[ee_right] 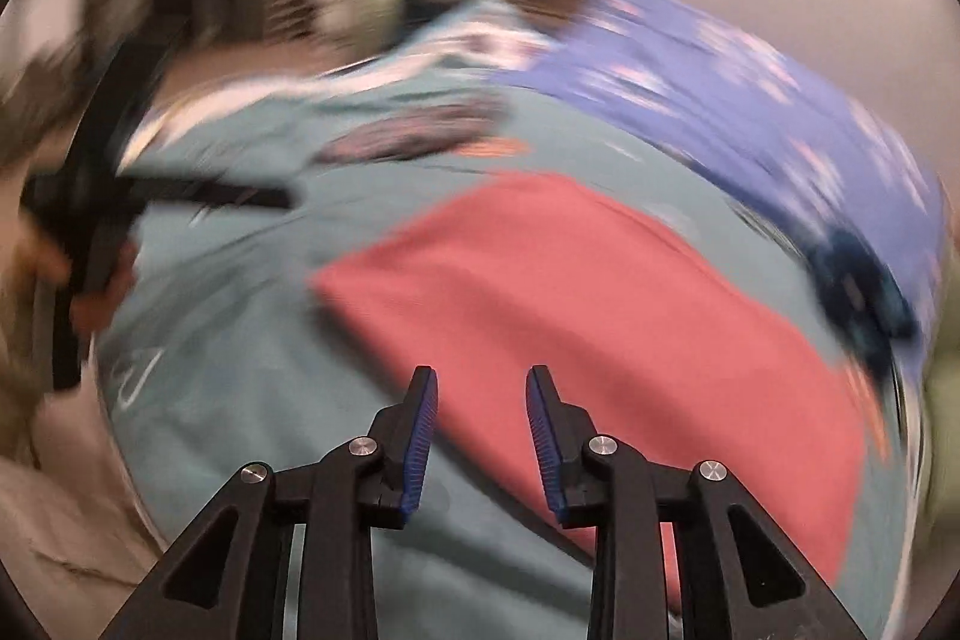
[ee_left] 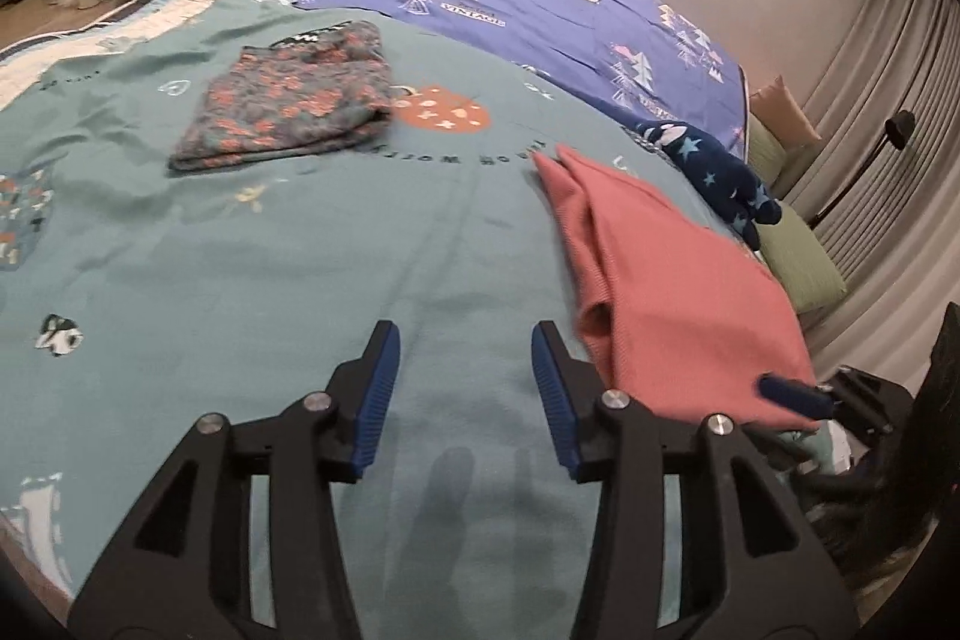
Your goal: Fold small clothes
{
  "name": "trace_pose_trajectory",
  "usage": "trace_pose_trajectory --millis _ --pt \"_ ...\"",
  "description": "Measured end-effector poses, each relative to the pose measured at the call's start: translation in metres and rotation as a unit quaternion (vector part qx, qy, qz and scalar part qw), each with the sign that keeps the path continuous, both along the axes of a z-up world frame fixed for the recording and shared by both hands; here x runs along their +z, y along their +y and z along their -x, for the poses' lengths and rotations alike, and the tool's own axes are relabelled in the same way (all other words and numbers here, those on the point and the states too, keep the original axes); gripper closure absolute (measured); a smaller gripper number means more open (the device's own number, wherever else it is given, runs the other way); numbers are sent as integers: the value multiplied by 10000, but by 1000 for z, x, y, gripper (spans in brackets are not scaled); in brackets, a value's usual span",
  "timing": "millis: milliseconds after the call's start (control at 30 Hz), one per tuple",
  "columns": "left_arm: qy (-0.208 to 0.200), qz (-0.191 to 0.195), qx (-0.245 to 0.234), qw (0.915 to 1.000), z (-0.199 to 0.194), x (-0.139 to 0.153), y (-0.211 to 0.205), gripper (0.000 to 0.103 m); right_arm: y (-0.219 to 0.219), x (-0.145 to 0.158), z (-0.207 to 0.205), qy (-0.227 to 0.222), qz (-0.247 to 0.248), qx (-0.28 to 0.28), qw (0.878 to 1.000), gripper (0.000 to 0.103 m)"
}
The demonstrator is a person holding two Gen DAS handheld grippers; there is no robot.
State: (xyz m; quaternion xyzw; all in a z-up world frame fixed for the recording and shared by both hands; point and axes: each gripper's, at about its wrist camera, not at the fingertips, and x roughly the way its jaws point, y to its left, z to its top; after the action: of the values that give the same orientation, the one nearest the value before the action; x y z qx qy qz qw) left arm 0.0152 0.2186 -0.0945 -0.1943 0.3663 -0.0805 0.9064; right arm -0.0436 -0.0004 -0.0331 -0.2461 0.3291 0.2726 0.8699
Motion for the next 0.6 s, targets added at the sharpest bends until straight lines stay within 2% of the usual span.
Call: trace_pose_trajectory --millis 133,233,467,533,567,600 --pt "-64 -193 104 9997 5 2 11 55 40 -25 -4 -133 557 263 9980 71" --pt "-83 -169 120 9998 3 1 19 54 57 -38 -12 -379 953 73 9947 71" --pt "99 -28 63 9999 -17 -7 25 50 93 -48 -30 -941 1111 -105 9893 71" --pt "105 17 16 9999 -21 -6 24 49 98 -48 -35 -921 1003 -179 9905 78" --pt "102 53 -37 9999 -25 -4 23 47 98 -46 -37 -826 905 -224 9922 97" --pt "90 90 -79 9999 -29 -2 22 46 95 -41 -36 -726 743 -320 9941 97"
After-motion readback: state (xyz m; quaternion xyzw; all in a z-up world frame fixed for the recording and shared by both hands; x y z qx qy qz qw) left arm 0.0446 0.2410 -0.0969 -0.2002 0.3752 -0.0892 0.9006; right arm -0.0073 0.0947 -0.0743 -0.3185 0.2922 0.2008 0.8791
